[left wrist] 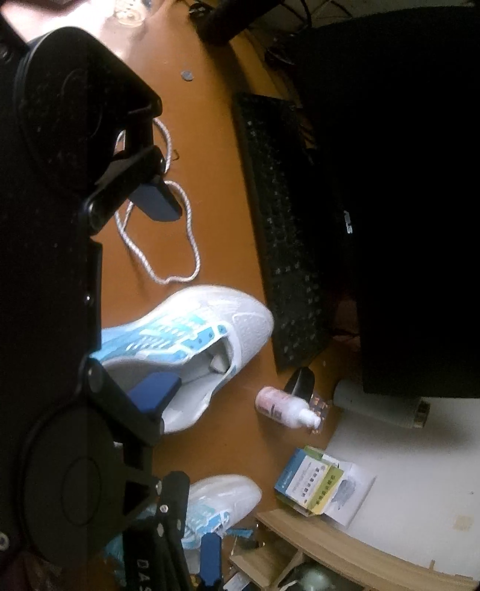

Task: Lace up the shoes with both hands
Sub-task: 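Move the left gripper toward the loose white shoelace on the desk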

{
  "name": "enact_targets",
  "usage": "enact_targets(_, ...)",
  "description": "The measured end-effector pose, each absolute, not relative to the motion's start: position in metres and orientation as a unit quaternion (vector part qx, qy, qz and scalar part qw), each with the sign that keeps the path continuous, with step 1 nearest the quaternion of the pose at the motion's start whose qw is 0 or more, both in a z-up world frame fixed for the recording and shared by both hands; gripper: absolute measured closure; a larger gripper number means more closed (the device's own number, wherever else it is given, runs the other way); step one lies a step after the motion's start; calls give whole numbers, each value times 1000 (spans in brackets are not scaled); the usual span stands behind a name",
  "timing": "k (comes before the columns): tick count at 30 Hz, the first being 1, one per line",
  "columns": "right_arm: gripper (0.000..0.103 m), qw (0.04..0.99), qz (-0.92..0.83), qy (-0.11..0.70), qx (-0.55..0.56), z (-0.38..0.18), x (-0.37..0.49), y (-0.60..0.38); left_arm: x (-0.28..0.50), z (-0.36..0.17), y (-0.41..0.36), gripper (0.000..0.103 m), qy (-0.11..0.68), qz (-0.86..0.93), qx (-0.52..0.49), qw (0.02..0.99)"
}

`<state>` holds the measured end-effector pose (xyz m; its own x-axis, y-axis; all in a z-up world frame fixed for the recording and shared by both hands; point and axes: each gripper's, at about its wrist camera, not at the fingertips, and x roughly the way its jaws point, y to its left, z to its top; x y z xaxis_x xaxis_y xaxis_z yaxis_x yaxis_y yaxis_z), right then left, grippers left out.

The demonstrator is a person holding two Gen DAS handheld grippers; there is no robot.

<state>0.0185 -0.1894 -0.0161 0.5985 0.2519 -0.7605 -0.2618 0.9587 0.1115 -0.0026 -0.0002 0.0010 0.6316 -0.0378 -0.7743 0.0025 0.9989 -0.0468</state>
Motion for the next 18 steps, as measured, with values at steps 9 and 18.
enact_targets(9, 1, 894, 150, 423, -13, -14, 2, -203, -23, 9, -2, 13, 411, -22, -25, 911)
enact_targets(18, 1, 890, 164, 423, -34, -8, -13, -186, -24, 19, -10, 13, 427, 8, -18, 904)
